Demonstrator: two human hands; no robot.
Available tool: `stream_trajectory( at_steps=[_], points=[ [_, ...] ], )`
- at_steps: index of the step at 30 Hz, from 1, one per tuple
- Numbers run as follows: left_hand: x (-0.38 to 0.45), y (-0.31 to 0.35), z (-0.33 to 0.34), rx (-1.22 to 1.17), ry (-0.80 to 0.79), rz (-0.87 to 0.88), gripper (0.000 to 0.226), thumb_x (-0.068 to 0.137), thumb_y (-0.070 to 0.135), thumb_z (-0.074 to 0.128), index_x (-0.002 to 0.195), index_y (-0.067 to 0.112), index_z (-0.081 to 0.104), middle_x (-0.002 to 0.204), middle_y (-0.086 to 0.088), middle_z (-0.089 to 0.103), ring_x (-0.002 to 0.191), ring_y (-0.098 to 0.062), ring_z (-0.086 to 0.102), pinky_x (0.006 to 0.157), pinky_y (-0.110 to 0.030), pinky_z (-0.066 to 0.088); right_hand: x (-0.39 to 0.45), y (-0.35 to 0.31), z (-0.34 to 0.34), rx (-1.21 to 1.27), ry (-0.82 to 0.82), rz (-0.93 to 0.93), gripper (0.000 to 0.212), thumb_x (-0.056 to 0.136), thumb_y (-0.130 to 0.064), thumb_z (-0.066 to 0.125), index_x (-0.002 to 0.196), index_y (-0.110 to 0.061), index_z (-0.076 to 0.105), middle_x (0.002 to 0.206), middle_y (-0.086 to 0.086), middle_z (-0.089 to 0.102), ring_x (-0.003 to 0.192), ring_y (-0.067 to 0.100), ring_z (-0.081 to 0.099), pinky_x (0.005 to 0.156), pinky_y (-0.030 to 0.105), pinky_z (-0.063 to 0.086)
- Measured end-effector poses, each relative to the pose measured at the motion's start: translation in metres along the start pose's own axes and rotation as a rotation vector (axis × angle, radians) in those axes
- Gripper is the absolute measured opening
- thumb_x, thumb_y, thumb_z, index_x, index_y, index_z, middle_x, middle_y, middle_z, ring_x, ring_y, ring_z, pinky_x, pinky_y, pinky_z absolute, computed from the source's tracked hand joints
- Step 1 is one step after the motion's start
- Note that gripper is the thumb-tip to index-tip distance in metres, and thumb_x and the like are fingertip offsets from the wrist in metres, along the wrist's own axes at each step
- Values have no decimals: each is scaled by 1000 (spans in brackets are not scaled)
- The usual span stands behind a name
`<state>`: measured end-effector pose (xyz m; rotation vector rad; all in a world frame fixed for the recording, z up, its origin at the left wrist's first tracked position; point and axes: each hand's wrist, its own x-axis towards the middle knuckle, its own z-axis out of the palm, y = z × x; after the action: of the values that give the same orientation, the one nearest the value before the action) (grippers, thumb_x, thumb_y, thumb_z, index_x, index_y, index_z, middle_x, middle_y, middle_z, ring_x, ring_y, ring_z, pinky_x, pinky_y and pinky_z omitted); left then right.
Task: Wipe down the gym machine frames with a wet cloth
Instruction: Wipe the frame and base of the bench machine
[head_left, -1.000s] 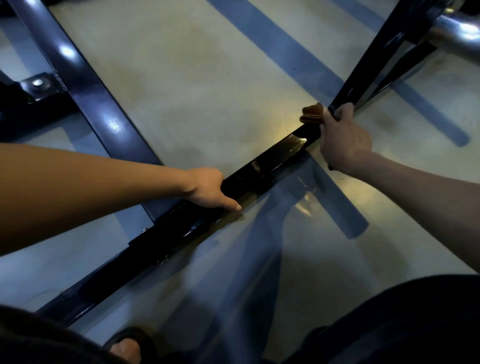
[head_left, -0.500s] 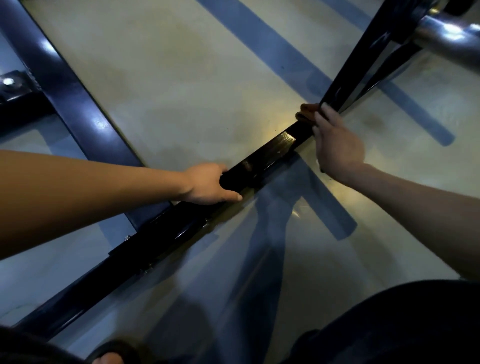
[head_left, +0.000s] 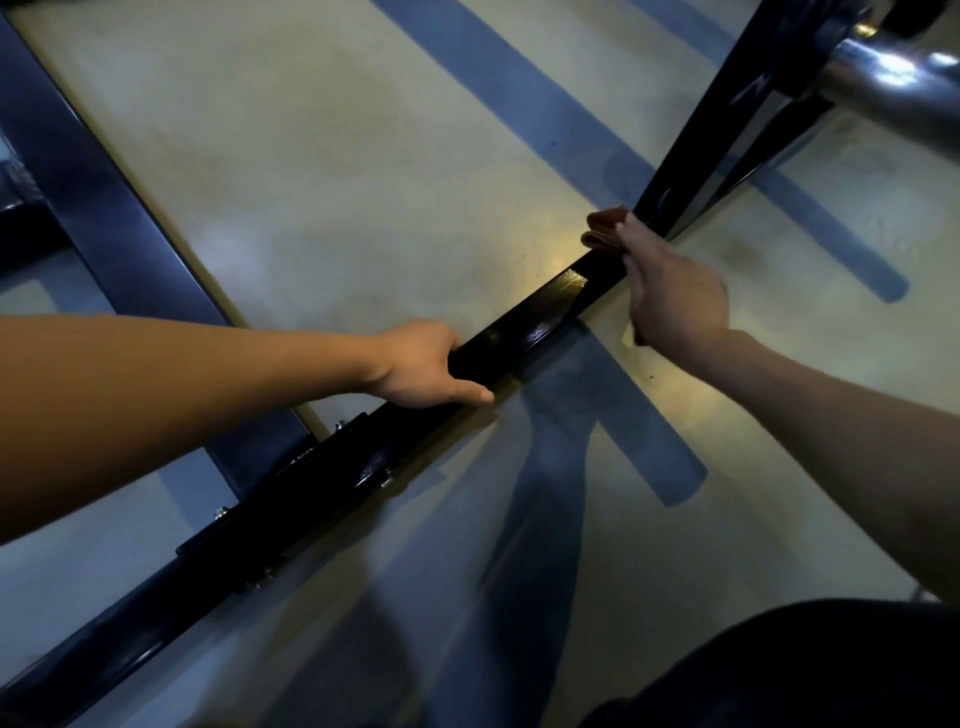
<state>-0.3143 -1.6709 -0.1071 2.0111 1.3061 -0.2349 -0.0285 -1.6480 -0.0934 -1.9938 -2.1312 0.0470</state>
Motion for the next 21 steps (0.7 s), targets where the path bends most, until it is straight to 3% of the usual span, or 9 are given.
stream_trajectory(
  at_steps=[4,6,7,9,11,14,18,21],
  points=[
    [-3,-1,1,-17,13,26,44,88,60,69,100,18,71,70,7,63,64,-7,58,51,-20,35,-39,-15,28,92,8,-389,45,108,-26,50,153,-29,50,158,-11,47,110,28,71,73,40,60],
    [-6,0,2,-36,7,6,44,89,61,68,101,19,70,74,7,64,68,-8,59,54,-22,38,-31,-4,23,36,1,-442,46,109,-26,49,154,-29,48,159,-9,47,104,33,73,68,40,58],
    [-7,0,4,-51,6,-5,44,89,61,68,103,19,69,78,5,66,71,-11,60,56,-23,39,-20,3,17,21,4,-373,46,109,-26,48,155,-31,45,158,-6,49,106,35,72,71,42,58],
    [-9,-1,6,-106,7,-23,49,88,61,69,112,18,69,91,2,70,83,-17,64,65,-26,43,2,16,5,29,-14,-144,47,111,-25,43,158,-32,40,157,0,50,121,36,65,90,46,54],
    [-12,0,8,-163,26,-51,52,87,59,71,117,17,67,98,5,66,93,-17,63,73,-25,42,11,16,-4,68,-45,9,47,112,-26,40,159,-30,37,158,2,48,132,33,57,105,41,45],
    [-16,0,9,-219,39,-113,52,85,63,71,115,21,67,104,7,63,97,-14,59,84,-26,44,-13,-19,1,109,-55,38,48,111,-30,40,158,-34,36,153,3,54,124,36,62,96,44,50],
    [-25,-11,6,-413,215,-258,49,94,56,41,98,12,63,100,-8,70,96,-28,65,86,-36,50,-80,-84,28,205,-100,-263,54,106,-27,50,159,-29,39,162,-8,42,110,28,72,81,42,60],
    [-31,-27,5,-324,292,-332,40,99,38,32,92,8,57,112,-23,66,101,-36,60,77,-36,38,-113,-123,34,187,-250,-507,56,107,-32,48,161,-27,33,169,-13,25,89,26,73,67,42,60]
  ],
)
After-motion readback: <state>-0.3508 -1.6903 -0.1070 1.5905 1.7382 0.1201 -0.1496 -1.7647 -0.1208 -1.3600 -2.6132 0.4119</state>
